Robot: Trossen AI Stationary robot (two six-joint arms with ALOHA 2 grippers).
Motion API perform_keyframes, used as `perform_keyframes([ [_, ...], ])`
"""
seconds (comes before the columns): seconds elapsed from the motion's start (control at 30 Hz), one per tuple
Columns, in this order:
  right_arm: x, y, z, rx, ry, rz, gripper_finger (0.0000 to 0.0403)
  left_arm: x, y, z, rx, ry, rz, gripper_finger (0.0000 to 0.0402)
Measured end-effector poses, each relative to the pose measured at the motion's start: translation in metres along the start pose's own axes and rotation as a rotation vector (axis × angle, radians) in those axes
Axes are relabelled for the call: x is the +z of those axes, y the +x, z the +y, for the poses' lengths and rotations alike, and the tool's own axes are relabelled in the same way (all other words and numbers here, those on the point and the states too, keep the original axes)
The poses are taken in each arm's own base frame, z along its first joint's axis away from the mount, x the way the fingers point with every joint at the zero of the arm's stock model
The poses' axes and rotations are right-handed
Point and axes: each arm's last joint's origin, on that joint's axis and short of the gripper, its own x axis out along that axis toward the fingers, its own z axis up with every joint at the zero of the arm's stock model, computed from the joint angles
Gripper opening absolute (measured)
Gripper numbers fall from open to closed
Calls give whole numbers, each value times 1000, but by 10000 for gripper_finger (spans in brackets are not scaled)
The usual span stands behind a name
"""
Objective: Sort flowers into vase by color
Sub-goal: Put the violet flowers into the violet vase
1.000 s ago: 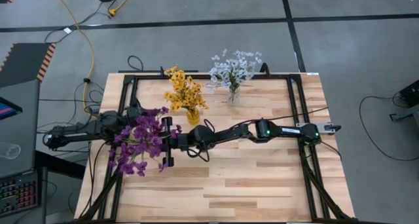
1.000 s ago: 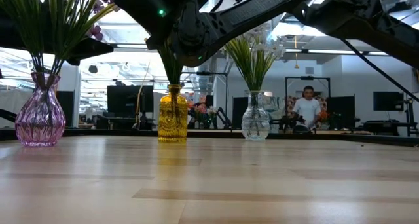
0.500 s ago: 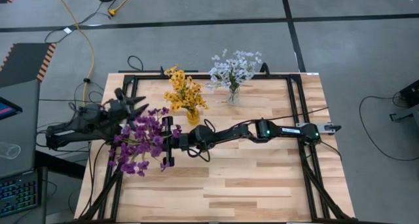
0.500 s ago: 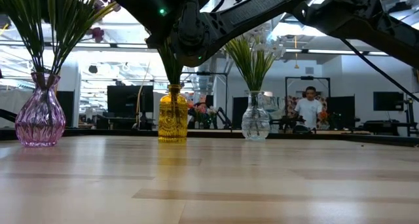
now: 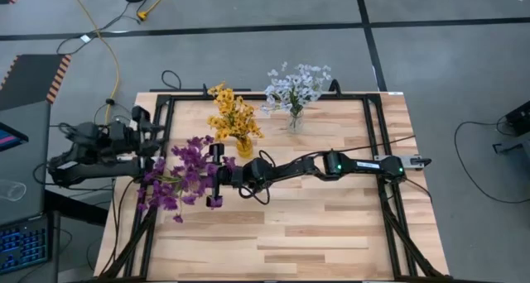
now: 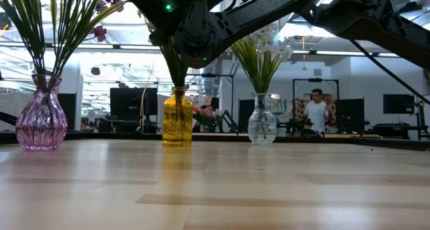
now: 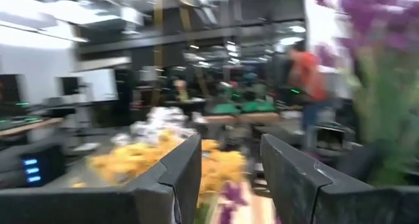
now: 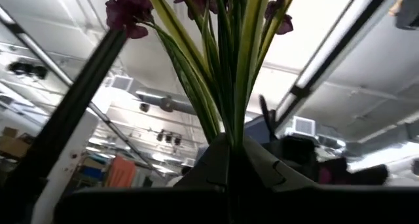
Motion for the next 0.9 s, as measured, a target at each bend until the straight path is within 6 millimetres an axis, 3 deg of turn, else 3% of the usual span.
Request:
perform_keyframes([
  [0.2,-1,0,-2,-41,-1,18,42,-6,22,-6,-153,47,81,142],
  [0.37,-1,0,-1,-40,-1,18,42,-3,33,-7,-177,82,51,144],
  [0.7,1,0,-2,-46,-3,-5,42,33,21,-4,-205,86,-58,144],
  [0.9,3,0,-3,-80,-2,-18,42,35,24,-9,-370,66,-42,144],
])
